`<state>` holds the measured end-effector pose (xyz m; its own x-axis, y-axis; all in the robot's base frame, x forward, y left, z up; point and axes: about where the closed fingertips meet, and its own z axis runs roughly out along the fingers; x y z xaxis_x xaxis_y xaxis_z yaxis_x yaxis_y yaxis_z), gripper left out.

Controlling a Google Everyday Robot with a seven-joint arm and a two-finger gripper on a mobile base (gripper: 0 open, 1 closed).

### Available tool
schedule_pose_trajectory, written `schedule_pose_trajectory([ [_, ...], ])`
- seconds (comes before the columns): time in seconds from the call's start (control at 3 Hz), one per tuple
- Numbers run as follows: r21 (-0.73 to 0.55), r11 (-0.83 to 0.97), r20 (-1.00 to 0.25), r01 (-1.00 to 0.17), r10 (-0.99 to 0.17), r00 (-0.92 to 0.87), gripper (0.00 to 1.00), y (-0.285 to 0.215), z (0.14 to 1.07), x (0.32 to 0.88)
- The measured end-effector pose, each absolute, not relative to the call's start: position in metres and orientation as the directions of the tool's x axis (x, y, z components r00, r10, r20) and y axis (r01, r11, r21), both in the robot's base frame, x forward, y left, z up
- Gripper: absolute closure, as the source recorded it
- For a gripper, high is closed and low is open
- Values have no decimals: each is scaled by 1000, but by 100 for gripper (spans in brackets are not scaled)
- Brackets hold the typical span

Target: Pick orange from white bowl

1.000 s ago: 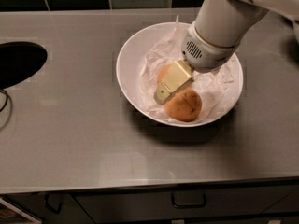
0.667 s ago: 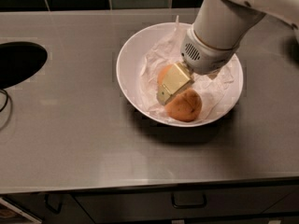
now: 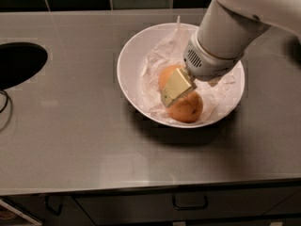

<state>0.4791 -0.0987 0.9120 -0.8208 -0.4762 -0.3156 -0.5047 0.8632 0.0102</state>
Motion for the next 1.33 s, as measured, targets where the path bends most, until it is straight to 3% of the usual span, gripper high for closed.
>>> schedule_pose_trajectory([
  [1.33,44,853,-312,-519,-482,-819,36,-90,886,486],
])
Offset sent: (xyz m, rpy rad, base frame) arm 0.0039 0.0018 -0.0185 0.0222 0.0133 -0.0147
